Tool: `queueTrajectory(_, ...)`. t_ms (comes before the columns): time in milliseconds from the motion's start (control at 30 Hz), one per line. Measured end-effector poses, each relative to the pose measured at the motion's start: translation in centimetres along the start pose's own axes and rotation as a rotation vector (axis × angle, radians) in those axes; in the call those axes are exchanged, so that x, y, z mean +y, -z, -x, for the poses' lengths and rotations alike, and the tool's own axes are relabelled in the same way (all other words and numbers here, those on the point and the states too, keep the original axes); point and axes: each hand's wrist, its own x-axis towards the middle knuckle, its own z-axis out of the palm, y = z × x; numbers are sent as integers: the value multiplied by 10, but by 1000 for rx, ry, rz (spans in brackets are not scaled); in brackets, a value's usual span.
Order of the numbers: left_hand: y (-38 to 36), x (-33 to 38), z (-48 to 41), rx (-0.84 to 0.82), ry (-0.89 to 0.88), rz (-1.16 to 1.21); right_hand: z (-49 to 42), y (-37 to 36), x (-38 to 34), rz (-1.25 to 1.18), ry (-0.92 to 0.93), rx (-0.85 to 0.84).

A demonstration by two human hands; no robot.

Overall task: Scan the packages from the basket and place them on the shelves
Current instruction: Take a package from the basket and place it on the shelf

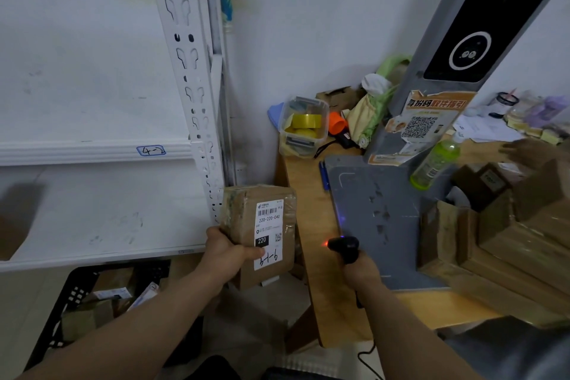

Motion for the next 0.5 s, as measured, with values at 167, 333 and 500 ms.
queueTrajectory(167,-3,1,4,-7,1,-22,-9,-6,13,18,-26,44)
queueTrajectory(333,-3,3,8,-25,14,-38,-4,-14,9,39,-56,56)
queueTrajectory(500,-2,2,13,-44,17,-38,-3,-16,13,112,-69,54)
